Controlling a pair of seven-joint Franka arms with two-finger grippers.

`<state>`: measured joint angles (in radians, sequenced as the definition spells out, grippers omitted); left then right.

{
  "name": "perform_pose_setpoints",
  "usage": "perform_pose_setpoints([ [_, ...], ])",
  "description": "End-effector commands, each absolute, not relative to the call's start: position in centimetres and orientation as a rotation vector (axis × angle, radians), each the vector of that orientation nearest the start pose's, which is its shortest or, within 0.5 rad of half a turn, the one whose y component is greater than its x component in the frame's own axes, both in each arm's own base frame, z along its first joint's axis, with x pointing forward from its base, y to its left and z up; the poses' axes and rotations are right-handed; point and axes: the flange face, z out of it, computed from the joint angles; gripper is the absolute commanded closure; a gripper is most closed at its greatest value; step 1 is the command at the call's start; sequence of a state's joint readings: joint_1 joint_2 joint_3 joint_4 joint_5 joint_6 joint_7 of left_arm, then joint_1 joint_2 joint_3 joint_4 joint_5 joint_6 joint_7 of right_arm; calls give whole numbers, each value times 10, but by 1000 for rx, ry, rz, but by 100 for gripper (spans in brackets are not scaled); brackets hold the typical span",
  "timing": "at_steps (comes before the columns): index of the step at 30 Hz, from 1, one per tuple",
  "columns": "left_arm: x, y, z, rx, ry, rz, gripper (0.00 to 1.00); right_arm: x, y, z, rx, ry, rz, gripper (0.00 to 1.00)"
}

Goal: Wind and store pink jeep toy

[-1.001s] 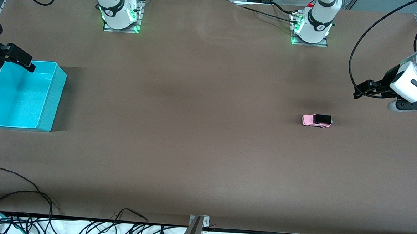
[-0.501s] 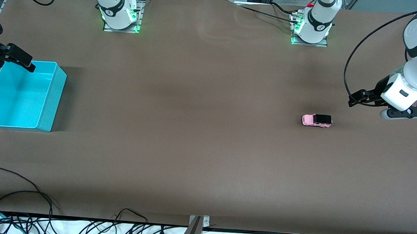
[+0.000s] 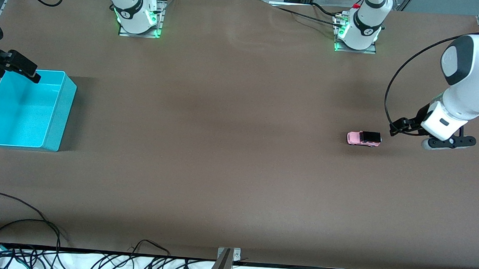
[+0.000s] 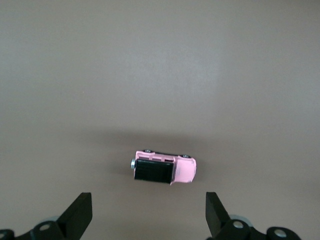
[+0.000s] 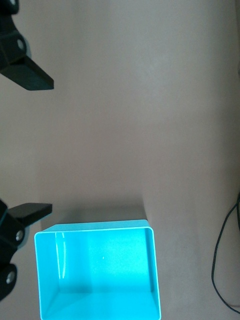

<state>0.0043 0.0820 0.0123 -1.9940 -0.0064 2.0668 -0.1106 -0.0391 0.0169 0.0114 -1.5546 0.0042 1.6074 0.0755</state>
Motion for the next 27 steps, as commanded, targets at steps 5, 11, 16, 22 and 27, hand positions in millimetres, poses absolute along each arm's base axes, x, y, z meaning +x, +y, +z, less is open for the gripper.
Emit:
perform_pose_setpoints([
  [5,567,7,373,-3149,-198,-4,0,566,-15,631,-3113,175,-71,0],
  [11,561,2,343,-3148,-185,27,0,566,-15,631,-3111,175,-73,0],
  [16,560,2,326,-3145,-181,61,0,566,-15,631,-3113,173,-71,0],
  [22,553,2,300,-3141,-177,61,0,566,-15,631,-3112,172,-71,0],
  [27,551,2,276,-3137,-160,82,0,566,-15,631,-3112,172,-71,0],
])
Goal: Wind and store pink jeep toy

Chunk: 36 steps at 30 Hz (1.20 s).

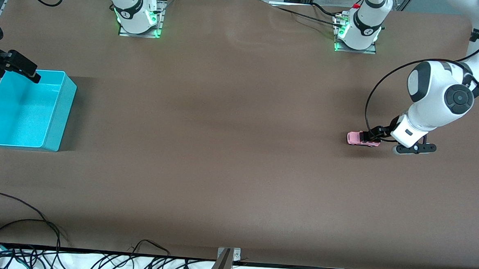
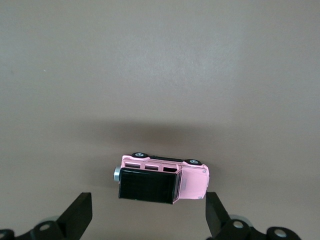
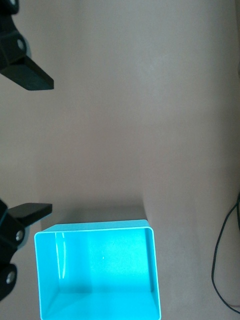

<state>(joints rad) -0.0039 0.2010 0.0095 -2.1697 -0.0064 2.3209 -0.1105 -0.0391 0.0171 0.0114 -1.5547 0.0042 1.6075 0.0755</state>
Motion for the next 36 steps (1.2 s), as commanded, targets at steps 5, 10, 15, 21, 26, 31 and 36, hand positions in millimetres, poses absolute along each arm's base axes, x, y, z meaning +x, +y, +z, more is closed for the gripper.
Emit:
perform_pose_setpoints([
  [5,545,2,265,-3143,73,116,0,566,-15,631,-3113,175,-73,0],
  [10,543,2,260,-3130,374,131,0,566,-15,631,-3112,175,-71,0],
  [15,537,2,252,-3098,629,158,0,566,-15,631,-3113,175,-73,0],
  [21,534,3,243,-3023,976,182,0,566,-15,632,-3113,175,-76,0],
  [26,534,6,242,-2946,1213,179,0,566,-15,632,-3111,175,-76,0],
  [31,534,6,237,-2857,1432,180,0,566,-15,632,-3111,175,-76,0],
  [36,537,5,227,-2687,1708,148,0,566,-15,632,-3111,175,-76,0],
])
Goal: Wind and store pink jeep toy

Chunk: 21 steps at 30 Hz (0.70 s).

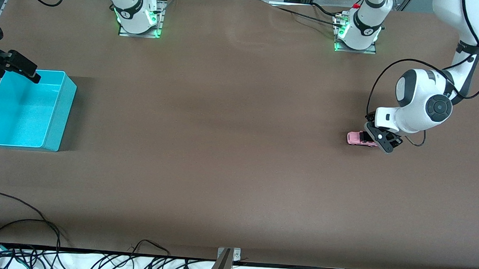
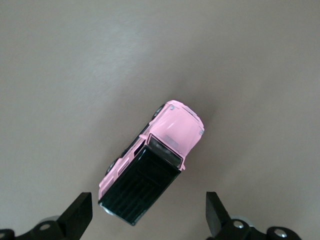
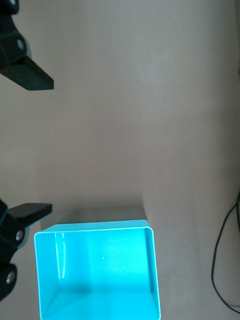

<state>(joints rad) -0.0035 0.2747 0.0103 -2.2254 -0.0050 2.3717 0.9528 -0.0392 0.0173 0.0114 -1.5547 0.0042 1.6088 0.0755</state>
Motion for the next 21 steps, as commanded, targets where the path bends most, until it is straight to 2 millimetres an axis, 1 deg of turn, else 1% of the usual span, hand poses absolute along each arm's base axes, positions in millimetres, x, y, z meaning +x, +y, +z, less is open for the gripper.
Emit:
perform_pose_setpoints([
  [1,538,5,225,-2654,1756,142,0,566,-15,631,-3111,175,-73,0],
  [11,543,7,210,-2460,1986,73,0,566,-15,632,-3113,175,-76,0],
  [15,545,8,207,-2402,2037,47,0,566,-15,632,-3113,175,-76,0],
  [18,544,11,201,-2395,2054,55,0,566,-15,632,-3113,175,-76,0],
  [21,544,12,199,-2385,2067,57,0,566,-15,631,-3113,175,-73,0],
])
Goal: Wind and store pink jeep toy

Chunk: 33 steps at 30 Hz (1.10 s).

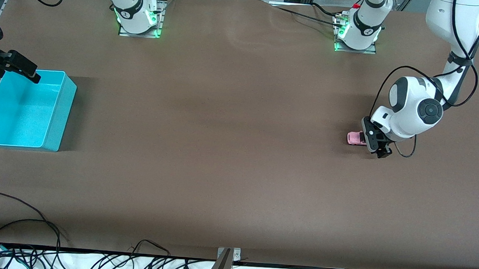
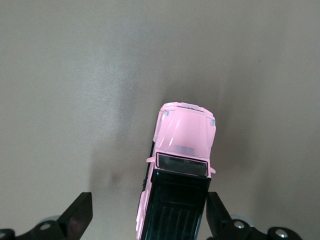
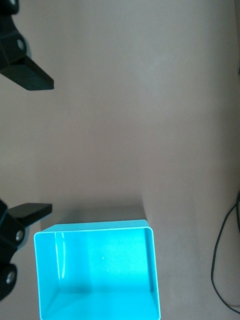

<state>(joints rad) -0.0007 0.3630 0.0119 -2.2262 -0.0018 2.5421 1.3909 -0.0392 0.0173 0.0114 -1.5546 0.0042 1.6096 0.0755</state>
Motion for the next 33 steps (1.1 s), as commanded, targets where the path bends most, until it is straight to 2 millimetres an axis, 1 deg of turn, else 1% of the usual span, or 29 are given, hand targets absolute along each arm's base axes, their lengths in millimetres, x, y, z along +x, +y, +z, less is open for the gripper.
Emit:
perform_pose_setpoints([
  [1,544,12,199,-2385,2067,57,0,566,-15,632,-3113,175,-76,0],
  [3,544,12,198,-2383,2069,57,1,566,-15,632,-3113,175,-76,0],
  [4,544,12,198,-2382,2072,59,3,566,-15,632,-3113,175,-76,0],
  [5,544,12,198,-2382,2072,59,7,566,-15,632,-3113,175,-76,0],
  [7,544,13,198,-2383,2069,57,20,566,-15,632,-3111,175,-76,0],
  [8,544,13,199,-2379,2072,56,27,566,-15,631,-3113,175,-73,0],
  [9,544,13,199,-2381,2071,57,36,566,-15,632,-3111,175,-76,0],
  [11,544,13,200,-2367,2084,54,51,566,-15,631,-3111,175,-73,0],
  [12,545,13,200,-2351,2101,52,62,566,-15,632,-3113,173,-76,0],
  [13,545,13,200,-2330,2125,52,78,566,-15,632,-3113,175,-76,0],
  [14,545,13,202,-2311,2144,47,91,566,-15,631,-3113,175,-73,0],
  [15,545,13,202,-2298,2158,47,100,566,-15,631,-3112,173,-73,0],
  [20,547,13,212,-2278,2163,27,100,566,-15,632,-3111,172,-76,0],
  [26,548,13,241,-2218,2214,16,100,566,-15,632,-3111,172,-76,0],
  [30,541,13,251,-2247,2238,75,100,566,-15,632,-3113,173,-76,0],
  [32,530,18,250,-2288,2223,94,100,566,-15,632,-3113,173,-76,0],
  [33,524,23,248,-2314,2208,97,100,566,-15,632,-3113,173,-76,0],
])
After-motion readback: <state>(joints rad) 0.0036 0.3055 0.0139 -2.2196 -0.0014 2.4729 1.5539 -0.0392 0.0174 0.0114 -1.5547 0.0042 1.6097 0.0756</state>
